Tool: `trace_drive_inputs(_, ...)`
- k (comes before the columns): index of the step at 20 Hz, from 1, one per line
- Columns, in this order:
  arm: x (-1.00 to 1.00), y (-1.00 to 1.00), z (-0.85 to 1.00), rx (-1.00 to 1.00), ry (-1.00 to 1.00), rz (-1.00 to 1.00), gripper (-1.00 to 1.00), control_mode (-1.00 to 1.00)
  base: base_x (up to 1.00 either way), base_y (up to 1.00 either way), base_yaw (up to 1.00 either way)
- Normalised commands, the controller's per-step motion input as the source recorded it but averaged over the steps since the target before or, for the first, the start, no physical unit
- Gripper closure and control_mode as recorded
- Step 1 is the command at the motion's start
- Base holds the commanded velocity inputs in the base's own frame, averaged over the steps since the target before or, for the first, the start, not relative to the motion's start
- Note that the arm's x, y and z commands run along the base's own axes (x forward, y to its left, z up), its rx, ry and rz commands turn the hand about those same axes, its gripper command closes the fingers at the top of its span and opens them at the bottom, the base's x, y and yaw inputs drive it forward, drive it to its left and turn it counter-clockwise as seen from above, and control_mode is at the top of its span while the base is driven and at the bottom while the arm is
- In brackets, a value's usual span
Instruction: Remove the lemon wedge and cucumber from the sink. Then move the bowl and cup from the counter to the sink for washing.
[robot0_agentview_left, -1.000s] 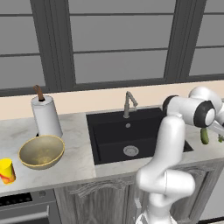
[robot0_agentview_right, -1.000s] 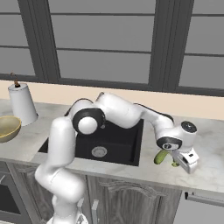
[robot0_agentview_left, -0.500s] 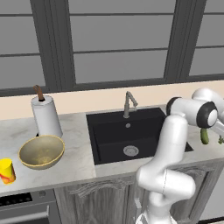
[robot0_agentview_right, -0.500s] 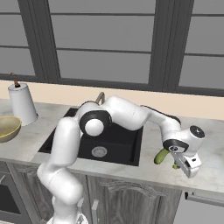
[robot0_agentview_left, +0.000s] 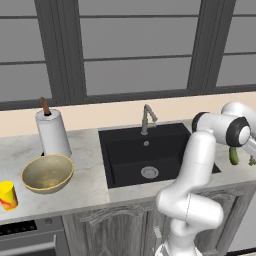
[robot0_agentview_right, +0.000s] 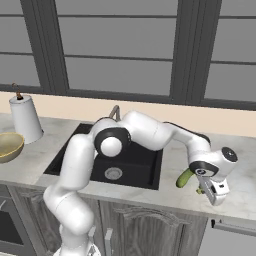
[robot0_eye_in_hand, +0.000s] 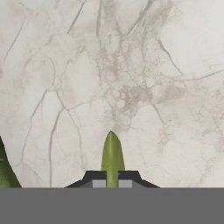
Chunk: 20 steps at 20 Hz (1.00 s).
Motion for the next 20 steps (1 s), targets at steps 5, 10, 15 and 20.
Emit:
trace_drive_inputs(5, 0.06, 0.11, -0.06, 0.05, 0.00, -0.07, 1.00, -1.00, 0.00, 0.00, 0.00)
trace_drive_inputs(10, 0.08, 0.14, -0.11, 0.06, 0.00, -0.05, 1.00, -1.00, 0.00, 0.00, 0.00)
trace_drive_inputs(15, 0.08, 0.14, -0.18, 0.06, 0.01, -0.05, 1.00, -1.00, 0.00, 0.00, 0.00)
trace_drive_inputs(20, 0.16, 0.13, -0.20, 0.04, 0.00, -0.05, 1.00, -1.00, 0.00, 0.00, 0.00)
